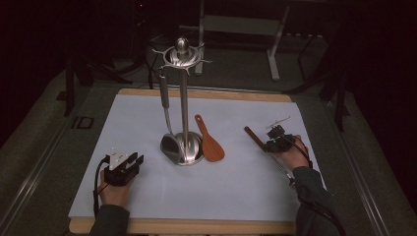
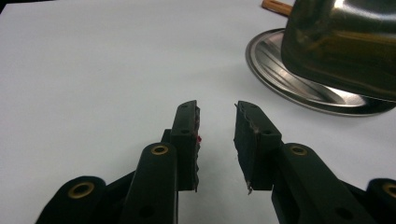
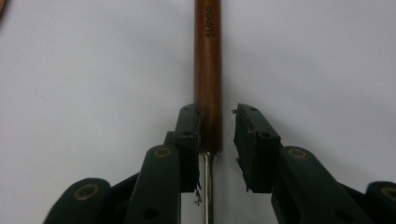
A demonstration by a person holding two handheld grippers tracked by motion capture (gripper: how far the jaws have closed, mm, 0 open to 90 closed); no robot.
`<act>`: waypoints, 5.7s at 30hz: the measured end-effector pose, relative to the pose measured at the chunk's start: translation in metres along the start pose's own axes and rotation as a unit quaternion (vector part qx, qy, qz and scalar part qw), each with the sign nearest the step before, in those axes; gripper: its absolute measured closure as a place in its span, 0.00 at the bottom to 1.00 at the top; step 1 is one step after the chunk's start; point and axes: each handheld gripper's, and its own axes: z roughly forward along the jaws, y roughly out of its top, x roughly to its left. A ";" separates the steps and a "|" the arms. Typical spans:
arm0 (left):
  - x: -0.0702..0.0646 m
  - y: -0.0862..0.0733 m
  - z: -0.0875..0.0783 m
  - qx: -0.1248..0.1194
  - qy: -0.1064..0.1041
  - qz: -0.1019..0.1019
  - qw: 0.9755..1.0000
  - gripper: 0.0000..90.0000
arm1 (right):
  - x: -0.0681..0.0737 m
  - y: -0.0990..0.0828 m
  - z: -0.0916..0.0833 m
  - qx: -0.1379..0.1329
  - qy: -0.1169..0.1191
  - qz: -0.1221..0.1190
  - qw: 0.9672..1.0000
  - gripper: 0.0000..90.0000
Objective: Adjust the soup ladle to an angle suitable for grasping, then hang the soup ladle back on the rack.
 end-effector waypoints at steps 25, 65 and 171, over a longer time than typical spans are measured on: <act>-0.003 0.000 0.001 0.005 0.005 0.017 1.000 0.78 | 0.026 0.015 0.009 0.125 0.015 0.011 0.992 0.81; -0.004 0.000 0.001 0.008 0.006 0.020 1.000 0.78 | 0.035 0.038 -0.017 0.095 0.069 -0.085 0.989 0.83; -0.004 0.000 0.001 0.007 0.007 0.021 1.000 0.78 | 0.193 0.106 -0.151 -0.378 0.117 -0.072 0.916 0.82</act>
